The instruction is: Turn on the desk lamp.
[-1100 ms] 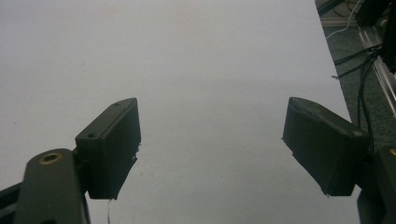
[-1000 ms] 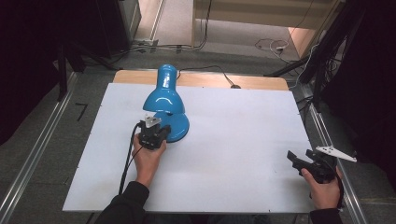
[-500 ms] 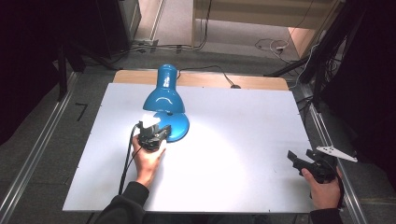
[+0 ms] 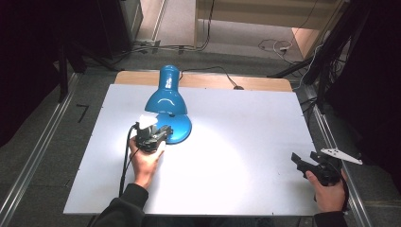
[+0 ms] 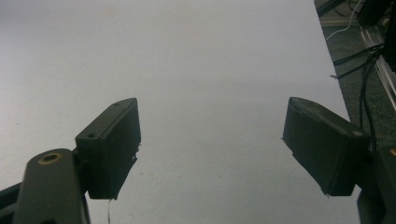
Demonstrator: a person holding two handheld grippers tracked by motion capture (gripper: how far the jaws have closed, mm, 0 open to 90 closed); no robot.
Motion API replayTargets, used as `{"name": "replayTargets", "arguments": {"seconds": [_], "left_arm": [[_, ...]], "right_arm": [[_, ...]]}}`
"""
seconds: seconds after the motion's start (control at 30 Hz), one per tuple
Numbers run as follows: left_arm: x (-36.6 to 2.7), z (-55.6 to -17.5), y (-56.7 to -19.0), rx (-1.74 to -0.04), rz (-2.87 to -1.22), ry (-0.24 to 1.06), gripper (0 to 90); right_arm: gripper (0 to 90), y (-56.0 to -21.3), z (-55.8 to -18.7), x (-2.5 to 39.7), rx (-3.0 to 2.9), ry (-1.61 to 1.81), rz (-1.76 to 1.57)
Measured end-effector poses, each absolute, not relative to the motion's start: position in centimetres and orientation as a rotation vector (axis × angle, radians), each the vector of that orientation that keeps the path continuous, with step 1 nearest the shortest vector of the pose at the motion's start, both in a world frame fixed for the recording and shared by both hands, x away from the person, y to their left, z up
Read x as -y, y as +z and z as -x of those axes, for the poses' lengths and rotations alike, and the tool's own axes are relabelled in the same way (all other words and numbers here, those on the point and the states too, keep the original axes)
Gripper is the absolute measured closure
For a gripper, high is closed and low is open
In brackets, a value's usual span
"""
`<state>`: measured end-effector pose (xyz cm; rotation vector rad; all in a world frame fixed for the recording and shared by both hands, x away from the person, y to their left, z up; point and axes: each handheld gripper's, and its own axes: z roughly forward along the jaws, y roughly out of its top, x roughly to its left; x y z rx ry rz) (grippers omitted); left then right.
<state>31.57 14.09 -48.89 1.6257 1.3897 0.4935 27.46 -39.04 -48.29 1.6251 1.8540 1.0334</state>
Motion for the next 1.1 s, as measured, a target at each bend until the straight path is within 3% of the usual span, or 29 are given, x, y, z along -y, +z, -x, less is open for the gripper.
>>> {"name": "replayTargets", "arguments": {"seconds": [0.33,1.1], "left_arm": [[-14.8,-30.7,-48.4,-1.393,-1.626,0.502,60.9],[-15.7,-29.6,-48.2,-1.408,-1.617,0.526,47.2]], "right_arm": [[17.7,-48.3,-27.5,39.1,-1.855,1.037,-1.622],[17.7,-48.3,-27.4,39.3,-1.856,1.04,-1.626]]}}
